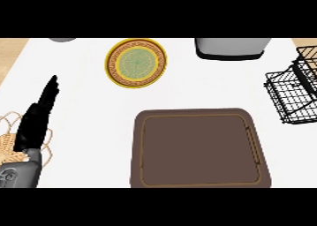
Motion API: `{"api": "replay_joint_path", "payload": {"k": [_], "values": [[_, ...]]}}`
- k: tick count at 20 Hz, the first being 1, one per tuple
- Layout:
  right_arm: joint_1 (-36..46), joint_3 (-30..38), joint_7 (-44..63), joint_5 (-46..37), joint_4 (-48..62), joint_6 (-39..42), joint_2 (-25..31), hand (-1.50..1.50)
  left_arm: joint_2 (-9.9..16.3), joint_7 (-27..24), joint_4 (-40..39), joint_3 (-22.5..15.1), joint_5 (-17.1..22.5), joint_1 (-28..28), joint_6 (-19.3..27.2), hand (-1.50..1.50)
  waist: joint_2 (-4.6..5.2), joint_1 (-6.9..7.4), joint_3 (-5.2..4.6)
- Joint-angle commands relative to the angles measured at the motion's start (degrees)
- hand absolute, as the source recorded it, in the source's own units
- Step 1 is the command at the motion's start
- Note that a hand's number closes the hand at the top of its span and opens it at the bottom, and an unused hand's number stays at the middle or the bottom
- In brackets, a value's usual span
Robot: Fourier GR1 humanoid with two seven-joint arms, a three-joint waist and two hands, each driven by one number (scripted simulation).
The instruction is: Pick the eggplant from the tray and place it in the tiered basket
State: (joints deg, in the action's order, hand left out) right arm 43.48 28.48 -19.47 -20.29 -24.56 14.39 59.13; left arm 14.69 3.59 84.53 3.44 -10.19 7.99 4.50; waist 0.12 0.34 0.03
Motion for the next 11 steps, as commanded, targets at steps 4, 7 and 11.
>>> {"api": "replay_joint_path", "payload": {"k": [4, 7, 11], "values": [[-7.3, 4.8, -6.1, 3.4, 9.5, 11.5, 10.6, -1.5, 1.8, 0.4, -1.8, 2.2, 1.5, 2.4, -2.0, 0.0, 0.34, -0.3, 0.15], [-12.1, 6.6, -12.5, 4.3, 12.2, 12.1, 12.2, -1.5, 0.5, 0.9, -0.3, 1.1, 0.1, 2.1, -0.5, 0.0, 0.31, -0.25, 0.21], [-13.8, 9.3, -15.7, 6.6, 15.3, 17.4, 15.6, -1.5, -0.7, -0.7, -0.9, 0.4, 0.3, -0.4, -0.7, 0.0, 0.54, 0.04, 0.38]]}}
